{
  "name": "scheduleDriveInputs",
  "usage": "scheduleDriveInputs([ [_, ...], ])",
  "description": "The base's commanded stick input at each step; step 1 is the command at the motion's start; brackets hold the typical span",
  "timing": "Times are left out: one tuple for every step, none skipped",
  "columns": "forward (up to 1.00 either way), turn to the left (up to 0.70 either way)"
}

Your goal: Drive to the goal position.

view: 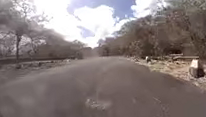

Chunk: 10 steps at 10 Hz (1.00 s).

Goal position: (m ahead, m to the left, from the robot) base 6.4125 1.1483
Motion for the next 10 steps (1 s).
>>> scheduleDriveInputs([
  [0.70, 0.00],
  [0.70, 0.00],
  [0.70, 0.00],
  [0.70, 0.00],
  [0.70, 0.00],
  [0.70, 0.00],
  [0.70, 0.00],
  [0.70, 0.00],
  [0.70, 0.00],
  [0.70, 0.00],
])
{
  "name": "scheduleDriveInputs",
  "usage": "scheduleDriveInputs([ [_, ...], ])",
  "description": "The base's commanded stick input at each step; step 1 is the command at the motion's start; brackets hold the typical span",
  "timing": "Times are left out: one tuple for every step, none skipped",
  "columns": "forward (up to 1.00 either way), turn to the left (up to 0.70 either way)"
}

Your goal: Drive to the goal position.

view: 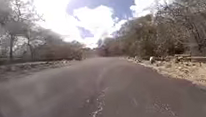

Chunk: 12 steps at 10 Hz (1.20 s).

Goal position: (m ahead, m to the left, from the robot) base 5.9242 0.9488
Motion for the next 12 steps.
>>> scheduleDriveInputs([
  [0.70, 0.00],
  [0.70, 0.00],
  [0.70, 0.00],
  [0.70, 0.00],
  [0.70, 0.00],
  [0.70, 0.00],
  [0.70, 0.00],
  [0.70, 0.00],
  [0.70, 0.00],
  [0.70, 0.00],
  [0.70, 0.00],
  [0.70, 0.00],
])
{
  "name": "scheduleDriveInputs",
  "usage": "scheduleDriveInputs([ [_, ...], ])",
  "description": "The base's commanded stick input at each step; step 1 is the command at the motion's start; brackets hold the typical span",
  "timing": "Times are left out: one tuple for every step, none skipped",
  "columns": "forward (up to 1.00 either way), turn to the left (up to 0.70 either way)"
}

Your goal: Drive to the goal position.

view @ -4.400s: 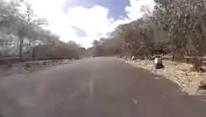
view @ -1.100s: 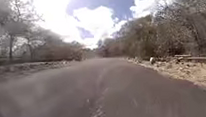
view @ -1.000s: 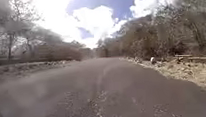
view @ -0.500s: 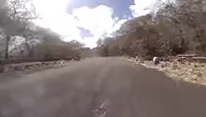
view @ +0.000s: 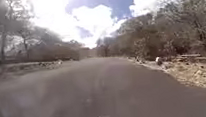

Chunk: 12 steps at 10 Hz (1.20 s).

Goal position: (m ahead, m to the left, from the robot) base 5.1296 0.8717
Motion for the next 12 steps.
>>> scheduleDriveInputs([
  [0.70, 0.00],
  [0.70, 0.00],
  [0.70, 0.00],
  [0.70, 0.00],
  [0.70, 0.00],
  [0.70, 0.00],
  [0.70, 0.00],
  [0.70, 0.00],
  [0.70, 0.00],
  [0.70, 0.00],
  [0.70, 0.00],
  [0.70, 0.00],
])
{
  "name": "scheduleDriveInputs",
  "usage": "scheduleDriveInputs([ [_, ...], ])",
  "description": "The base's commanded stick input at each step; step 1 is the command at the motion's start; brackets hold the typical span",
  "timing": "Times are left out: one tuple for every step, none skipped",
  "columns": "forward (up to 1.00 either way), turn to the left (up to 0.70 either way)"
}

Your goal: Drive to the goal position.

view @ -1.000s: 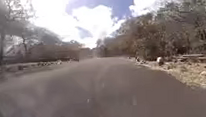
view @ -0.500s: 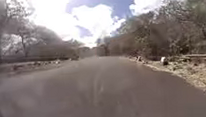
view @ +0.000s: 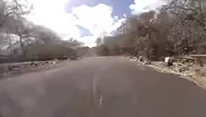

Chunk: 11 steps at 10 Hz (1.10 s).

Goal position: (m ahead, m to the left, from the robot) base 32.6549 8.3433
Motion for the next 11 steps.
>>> scheduleDriveInputs([
  [0.70, 0.00],
  [0.70, 0.00],
  [0.70, 0.00],
  [0.70, 0.00],
  [0.70, 0.00],
  [0.70, 0.00],
  [0.70, 0.00],
  [0.70, 0.00],
  [0.70, 0.00],
  [0.70, 0.00],
  [0.70, 0.00],
])
